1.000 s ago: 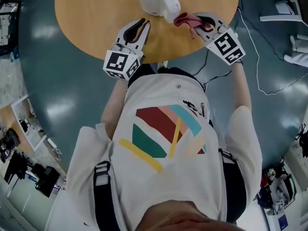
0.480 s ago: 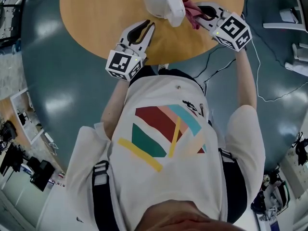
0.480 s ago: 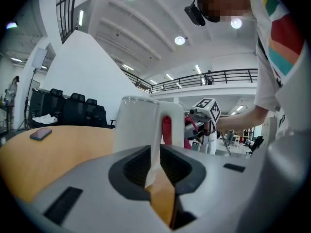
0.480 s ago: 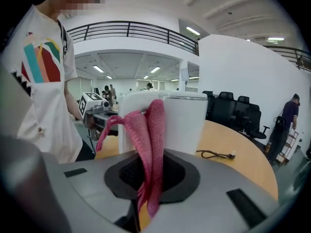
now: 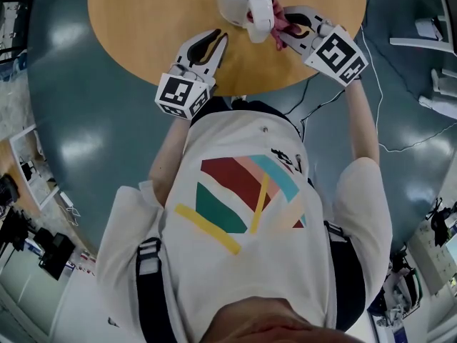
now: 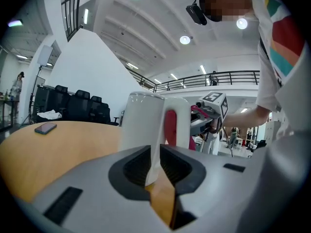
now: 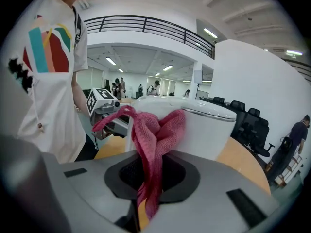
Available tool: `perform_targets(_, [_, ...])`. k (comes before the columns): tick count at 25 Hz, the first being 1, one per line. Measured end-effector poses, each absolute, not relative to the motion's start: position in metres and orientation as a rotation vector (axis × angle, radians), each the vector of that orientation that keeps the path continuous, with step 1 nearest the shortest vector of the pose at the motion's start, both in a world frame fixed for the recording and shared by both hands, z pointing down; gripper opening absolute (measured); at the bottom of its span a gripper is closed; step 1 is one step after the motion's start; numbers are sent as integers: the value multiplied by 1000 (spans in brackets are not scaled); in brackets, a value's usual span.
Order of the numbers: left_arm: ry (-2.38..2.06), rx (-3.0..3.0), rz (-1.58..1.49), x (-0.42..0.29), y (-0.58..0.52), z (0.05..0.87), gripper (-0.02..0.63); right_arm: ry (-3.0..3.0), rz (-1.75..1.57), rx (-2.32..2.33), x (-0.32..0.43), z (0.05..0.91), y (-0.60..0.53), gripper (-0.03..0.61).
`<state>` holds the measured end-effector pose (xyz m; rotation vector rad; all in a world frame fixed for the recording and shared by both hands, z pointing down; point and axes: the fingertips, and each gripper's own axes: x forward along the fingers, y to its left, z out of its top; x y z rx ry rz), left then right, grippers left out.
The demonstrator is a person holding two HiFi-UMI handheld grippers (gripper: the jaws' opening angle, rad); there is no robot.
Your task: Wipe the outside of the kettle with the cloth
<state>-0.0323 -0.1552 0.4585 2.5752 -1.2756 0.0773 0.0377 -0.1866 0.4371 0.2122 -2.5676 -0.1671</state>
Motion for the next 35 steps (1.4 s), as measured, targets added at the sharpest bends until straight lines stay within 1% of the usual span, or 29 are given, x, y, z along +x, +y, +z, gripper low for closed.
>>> perform_targets(5, [-1274,2576,81,-18,-163,461,103,-2540,-256,189,39,445,-182,38])
perform_targets(9, [-1285,2567,93,-21,-161,462,103,-2430,-390,120,35,459,-169,38])
perform_targets(12, [-1288,2561,89,-22,-159,462,103,-2382,-421,82,33,470,-167,38])
perform_targets(19, [-1302,2607,2,-20,-153,445,103,-2210,-520,56,32,502,-173,39])
perform_targets(24, [-1224,2606,-41,-31,-147,444,104,-2226,-457,111,7,507,-171,38])
perform_targets(27, [-1180,2628,-38,-18,-144,444,106,-2217,-440,172,21,511,-173,38])
perform_targets(29, [-1225,2645,-56,-10,-142,436,150,-2208,-417,229,44,511,-173,40])
perform_targets(30, [-1253,2651,-69,-8,-140,429,205,-2209,-395,260,53,509,-171,38])
perform_targets(32, [-1294,2672,-91,-8,-138,414,260,-2215,-343,320,65,505,-165,38])
perform_targets(35, [-1338,2721,-60,0,-139,402,272,-2220,-283,388,76,504,-155,38])
